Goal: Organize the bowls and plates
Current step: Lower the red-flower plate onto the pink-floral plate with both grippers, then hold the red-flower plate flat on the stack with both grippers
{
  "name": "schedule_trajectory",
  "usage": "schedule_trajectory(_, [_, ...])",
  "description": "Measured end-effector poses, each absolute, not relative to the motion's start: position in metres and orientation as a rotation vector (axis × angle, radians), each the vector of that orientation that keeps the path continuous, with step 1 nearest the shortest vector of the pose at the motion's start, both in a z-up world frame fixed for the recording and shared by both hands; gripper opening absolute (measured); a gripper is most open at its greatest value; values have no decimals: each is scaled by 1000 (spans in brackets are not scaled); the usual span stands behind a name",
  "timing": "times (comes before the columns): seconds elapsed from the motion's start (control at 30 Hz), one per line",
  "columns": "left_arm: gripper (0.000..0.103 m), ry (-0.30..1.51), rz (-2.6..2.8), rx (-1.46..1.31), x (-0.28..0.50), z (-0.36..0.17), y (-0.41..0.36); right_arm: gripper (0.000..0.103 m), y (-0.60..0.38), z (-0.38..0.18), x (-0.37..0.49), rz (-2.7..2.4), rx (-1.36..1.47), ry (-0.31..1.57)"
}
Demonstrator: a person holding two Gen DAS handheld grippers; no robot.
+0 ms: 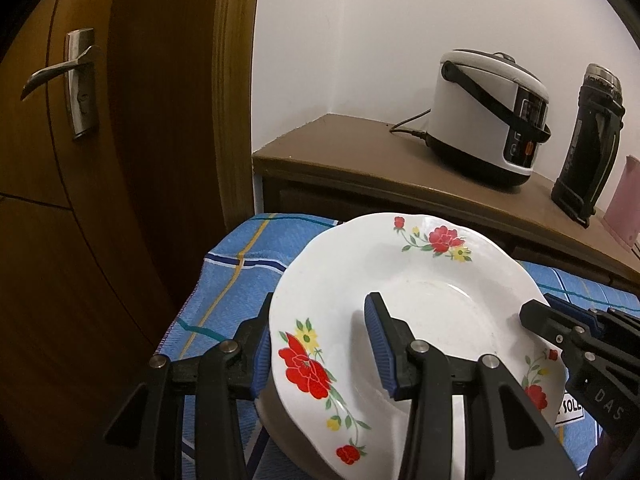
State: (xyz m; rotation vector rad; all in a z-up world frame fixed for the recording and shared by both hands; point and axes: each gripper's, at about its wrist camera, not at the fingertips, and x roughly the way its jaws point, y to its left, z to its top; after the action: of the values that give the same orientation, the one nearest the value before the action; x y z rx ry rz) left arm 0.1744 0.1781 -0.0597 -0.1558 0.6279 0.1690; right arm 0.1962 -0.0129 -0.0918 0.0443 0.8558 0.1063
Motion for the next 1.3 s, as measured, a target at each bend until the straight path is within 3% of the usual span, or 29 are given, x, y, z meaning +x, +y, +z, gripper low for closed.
schedule_trajectory(1.3, [45,670,125,-163,178,-65,176,22,-10,-101,205,84,28,892])
